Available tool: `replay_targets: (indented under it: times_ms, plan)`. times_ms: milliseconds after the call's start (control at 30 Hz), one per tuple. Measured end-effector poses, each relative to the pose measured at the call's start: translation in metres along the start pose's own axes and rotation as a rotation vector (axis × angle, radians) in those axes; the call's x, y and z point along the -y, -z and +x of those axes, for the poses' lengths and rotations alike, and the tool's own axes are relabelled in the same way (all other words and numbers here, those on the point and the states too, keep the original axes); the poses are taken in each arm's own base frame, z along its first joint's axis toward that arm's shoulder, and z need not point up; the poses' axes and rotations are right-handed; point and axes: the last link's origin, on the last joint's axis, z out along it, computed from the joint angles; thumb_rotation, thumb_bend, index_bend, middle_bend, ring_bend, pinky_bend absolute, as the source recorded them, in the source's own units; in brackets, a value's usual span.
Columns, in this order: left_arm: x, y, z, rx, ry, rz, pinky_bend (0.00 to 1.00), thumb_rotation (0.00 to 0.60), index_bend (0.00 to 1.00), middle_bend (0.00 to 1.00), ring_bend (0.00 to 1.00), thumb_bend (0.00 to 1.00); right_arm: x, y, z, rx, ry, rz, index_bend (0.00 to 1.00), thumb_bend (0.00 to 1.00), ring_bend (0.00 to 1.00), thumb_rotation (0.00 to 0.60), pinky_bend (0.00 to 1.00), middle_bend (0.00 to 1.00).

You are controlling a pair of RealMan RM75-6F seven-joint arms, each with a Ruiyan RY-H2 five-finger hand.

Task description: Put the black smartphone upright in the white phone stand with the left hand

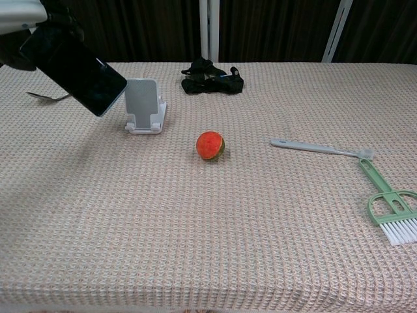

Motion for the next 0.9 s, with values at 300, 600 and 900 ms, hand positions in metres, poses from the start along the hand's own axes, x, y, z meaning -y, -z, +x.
replay_targets:
  times_ms: [300, 600, 900]
  plan:
    - [0.004, -0.022, 0.016, -0.232, -0.471, -0.093, 0.45, 0.600, 0.50, 0.56, 0.41, 0.53, 0.002, 0.000, 0.000, 0.000, 0.009, 0.004, 0.00, 0.18, 0.00, 0.600, 0.00, 0.00]
    - [-0.013, -0.061, 0.026, -0.325, -0.614, -0.157, 0.42, 0.600, 0.49, 0.54, 0.40, 0.55, 0.000, 0.000, 0.001, -0.004, 0.009, -0.004, 0.00, 0.18, 0.00, 0.600, 0.00, 0.00]
    - [-0.027, -0.080, 0.028, -0.337, -0.661, -0.203, 0.40, 0.600, 0.48, 0.53, 0.40, 0.55, -0.016, 0.002, 0.001, -0.010, -0.006, -0.041, 0.00, 0.18, 0.00, 0.600, 0.00, 0.00]
